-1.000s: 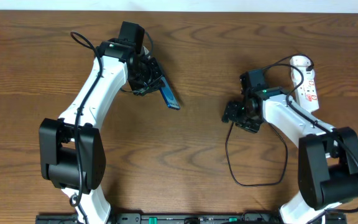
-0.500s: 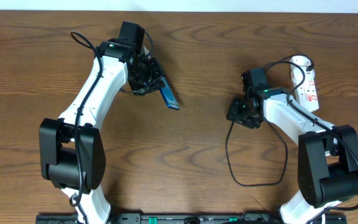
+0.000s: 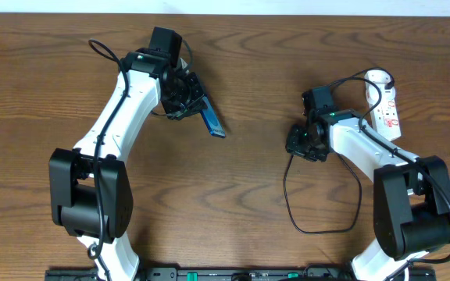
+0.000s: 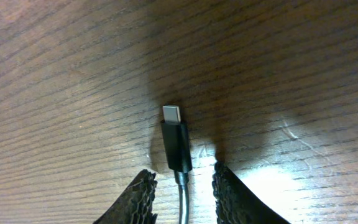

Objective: Plug charger to phone and switch on socket
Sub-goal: 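Lower and close the right gripper on the cable plug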

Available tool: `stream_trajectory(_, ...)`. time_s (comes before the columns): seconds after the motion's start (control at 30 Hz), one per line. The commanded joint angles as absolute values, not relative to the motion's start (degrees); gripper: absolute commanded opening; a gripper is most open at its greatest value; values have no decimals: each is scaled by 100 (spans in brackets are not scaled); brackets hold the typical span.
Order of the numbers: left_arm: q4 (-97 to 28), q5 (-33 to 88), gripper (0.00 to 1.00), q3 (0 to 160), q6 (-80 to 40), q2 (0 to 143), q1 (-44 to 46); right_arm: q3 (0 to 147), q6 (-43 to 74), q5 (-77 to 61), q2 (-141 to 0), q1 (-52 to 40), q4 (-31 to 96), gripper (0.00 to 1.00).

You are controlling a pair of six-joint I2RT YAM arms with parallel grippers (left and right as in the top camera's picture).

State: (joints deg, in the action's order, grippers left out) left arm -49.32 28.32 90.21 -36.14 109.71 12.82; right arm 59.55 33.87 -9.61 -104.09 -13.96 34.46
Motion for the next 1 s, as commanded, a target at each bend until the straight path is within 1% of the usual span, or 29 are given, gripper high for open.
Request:
stream_trajectory(0.0,-4950,2862,7,9011,-3555,10855,1273,5913,3358,-725,-10512,-1433,3448,29)
stream_trajectory(0.2,-4945,2864,7,9011,-3555,10855,1273,5913,3354,-676,-10512,-1424,3409,25)
stream_trajectory(0.4,-4947,2864,7,9011,-3555,10855,1273,5913,3356,-679,-10512,-1424,3380,24)
stream_trajectory(0.97,-4947,2864,7,9011,-3557,10855,1273,5913,3361,-812,-10512,-1435,3385,22)
